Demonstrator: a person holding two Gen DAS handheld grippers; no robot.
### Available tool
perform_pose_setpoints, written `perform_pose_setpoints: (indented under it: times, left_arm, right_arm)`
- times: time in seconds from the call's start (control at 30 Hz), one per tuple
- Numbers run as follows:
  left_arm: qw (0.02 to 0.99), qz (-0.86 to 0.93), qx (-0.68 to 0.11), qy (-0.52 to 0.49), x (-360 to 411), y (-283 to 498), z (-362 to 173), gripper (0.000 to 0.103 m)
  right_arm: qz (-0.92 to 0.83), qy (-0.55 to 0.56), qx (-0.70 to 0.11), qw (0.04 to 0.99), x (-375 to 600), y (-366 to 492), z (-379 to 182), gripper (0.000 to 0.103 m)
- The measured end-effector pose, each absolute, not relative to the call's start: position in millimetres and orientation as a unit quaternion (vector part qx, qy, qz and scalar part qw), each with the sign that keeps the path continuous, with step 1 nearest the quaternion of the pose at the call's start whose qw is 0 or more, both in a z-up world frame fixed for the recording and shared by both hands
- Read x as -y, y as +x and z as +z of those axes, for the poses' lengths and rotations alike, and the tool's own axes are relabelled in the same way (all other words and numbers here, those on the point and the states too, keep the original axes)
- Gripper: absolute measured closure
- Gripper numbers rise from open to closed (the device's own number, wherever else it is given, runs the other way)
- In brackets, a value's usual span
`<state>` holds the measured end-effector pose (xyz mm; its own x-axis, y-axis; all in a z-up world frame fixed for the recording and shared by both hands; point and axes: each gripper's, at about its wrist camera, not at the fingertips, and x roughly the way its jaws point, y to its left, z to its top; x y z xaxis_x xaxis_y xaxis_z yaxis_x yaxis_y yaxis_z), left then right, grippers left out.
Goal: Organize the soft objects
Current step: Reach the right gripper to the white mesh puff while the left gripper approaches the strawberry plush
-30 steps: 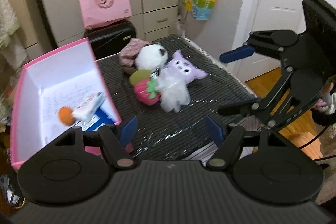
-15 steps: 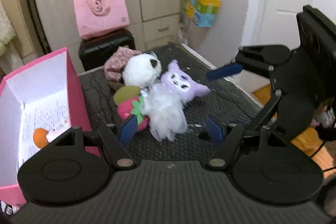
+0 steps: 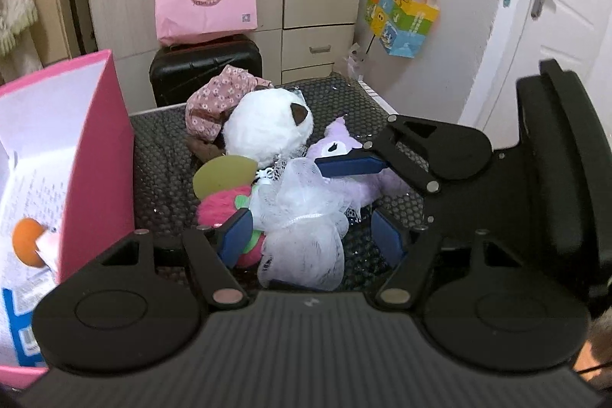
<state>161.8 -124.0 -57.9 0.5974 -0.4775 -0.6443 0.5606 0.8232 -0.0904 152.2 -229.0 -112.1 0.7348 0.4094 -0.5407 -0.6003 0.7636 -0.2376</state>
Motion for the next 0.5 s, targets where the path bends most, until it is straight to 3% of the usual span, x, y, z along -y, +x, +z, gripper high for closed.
perform_pose_setpoints:
  times: [0.03,0.2,0.3,0.5]
  left_arm:
    - [0.892,-0.291,-0.341,0.055,123.2,162.2,-58.6,0.035]
    - [0.899,-0.281,-0.334,0.025,114.4,161.7,-55.2,0.035]
    - [0.906,-0.272,-0.325,0.016,111.7,161.3,-52.4,0.035]
    - [0.919,-0.238,-0.312,0.044,120.7,163.2,-57.0,0.035]
  right_arm:
    - [0.278,-0.203,-0.235,0.909,229.3,151.2,-112.1,0.011]
    - [0.276,-0.214,-0.224,0.910,230.0,137.2,-111.1,0.048]
    - [0.262,-0.196,-0.235,0.915,237.7,129.9,-109.5,0.062]
    - [0.227,-0.119,-0.260,0.931,266.7,117.8,-107.0,0.069]
